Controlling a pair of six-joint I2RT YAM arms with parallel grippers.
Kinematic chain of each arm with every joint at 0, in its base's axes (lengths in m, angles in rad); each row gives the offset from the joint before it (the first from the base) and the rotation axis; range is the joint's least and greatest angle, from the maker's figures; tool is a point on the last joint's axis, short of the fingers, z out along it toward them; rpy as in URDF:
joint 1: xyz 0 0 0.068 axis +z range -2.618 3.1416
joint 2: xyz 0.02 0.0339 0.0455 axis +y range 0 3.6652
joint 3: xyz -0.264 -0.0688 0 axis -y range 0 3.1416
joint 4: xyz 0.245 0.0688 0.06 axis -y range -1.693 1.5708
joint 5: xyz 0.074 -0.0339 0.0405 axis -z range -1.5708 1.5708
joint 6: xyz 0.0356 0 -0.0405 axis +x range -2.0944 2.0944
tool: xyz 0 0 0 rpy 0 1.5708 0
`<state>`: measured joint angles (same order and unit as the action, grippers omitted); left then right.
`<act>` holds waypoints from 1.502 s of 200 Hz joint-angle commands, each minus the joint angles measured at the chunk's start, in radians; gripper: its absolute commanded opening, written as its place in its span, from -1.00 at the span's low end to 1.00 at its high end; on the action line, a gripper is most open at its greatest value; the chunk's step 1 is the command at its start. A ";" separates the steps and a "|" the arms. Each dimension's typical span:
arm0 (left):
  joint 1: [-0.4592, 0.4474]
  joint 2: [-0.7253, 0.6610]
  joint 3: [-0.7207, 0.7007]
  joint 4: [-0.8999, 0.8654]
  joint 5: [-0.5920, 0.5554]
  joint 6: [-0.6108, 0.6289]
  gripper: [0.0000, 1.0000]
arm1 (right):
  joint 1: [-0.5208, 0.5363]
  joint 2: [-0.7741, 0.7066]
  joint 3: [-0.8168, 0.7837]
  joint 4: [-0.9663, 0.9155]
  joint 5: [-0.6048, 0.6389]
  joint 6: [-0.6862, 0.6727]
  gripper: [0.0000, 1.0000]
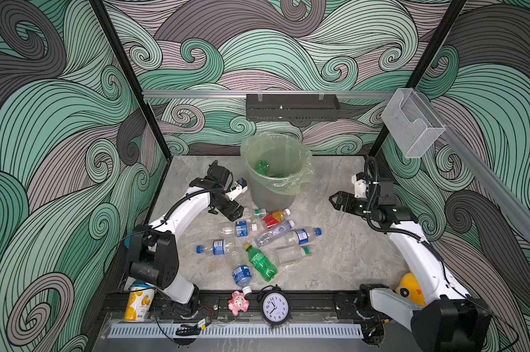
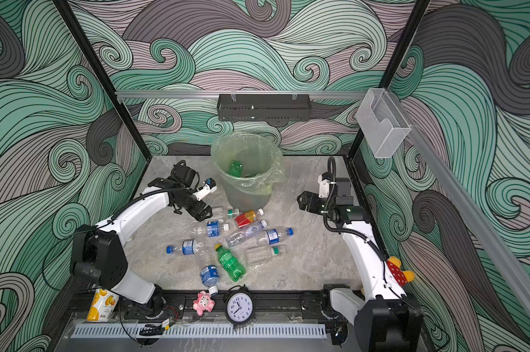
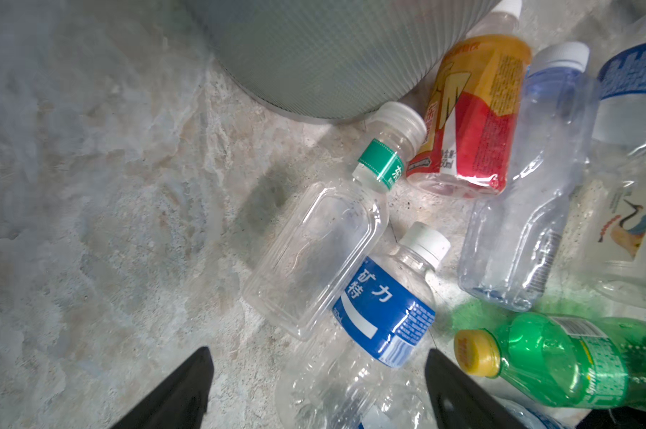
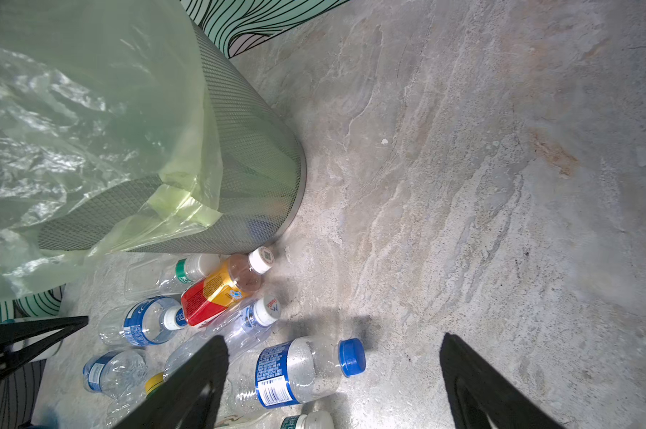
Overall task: Throw the plastic bottles in the bin
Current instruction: Pick up the plastic bottle from the center of the table.
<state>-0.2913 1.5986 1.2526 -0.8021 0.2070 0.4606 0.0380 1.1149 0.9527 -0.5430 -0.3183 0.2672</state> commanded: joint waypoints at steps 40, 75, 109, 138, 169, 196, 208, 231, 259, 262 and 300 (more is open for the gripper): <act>-0.020 0.160 0.090 -0.025 0.012 -0.006 0.81 | -0.009 -0.036 -0.030 0.047 -0.041 0.015 0.80; -0.030 0.220 0.100 0.005 -0.015 -0.003 0.73 | -0.010 -0.045 -0.041 0.044 -0.047 0.018 0.80; -0.037 0.249 0.100 0.033 -0.024 0.012 0.72 | -0.012 -0.052 -0.040 0.045 -0.045 0.016 0.79; -0.046 0.279 0.104 0.040 -0.060 0.020 0.71 | -0.013 -0.047 -0.040 0.045 -0.045 0.021 0.79; -0.046 0.303 0.108 0.050 -0.114 0.013 0.55 | -0.015 -0.050 -0.039 0.043 -0.046 0.023 0.79; -0.046 0.317 0.110 0.071 -0.130 0.006 0.40 | -0.018 -0.049 -0.035 0.044 -0.044 0.023 0.80; -0.046 0.320 0.107 0.079 -0.138 0.004 0.33 | -0.018 -0.048 -0.034 0.046 -0.044 0.023 0.79; -0.046 0.309 0.094 0.093 -0.162 -0.001 0.17 | -0.021 -0.047 -0.033 0.041 -0.044 0.021 0.79; -0.045 0.277 0.066 0.104 -0.189 -0.005 0.16 | -0.022 -0.049 -0.034 0.040 -0.042 0.021 0.79; -0.044 0.272 0.062 0.105 -0.191 -0.006 0.16 | -0.022 -0.049 -0.034 0.040 -0.042 0.021 0.79; -0.042 0.194 -0.004 0.129 -0.218 -0.036 0.16 | -0.023 -0.047 -0.034 0.042 -0.043 0.025 0.79</act>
<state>-0.3363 1.8591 1.2892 -0.6857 0.0319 0.4545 0.0219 1.0775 0.9176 -0.5121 -0.3527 0.2893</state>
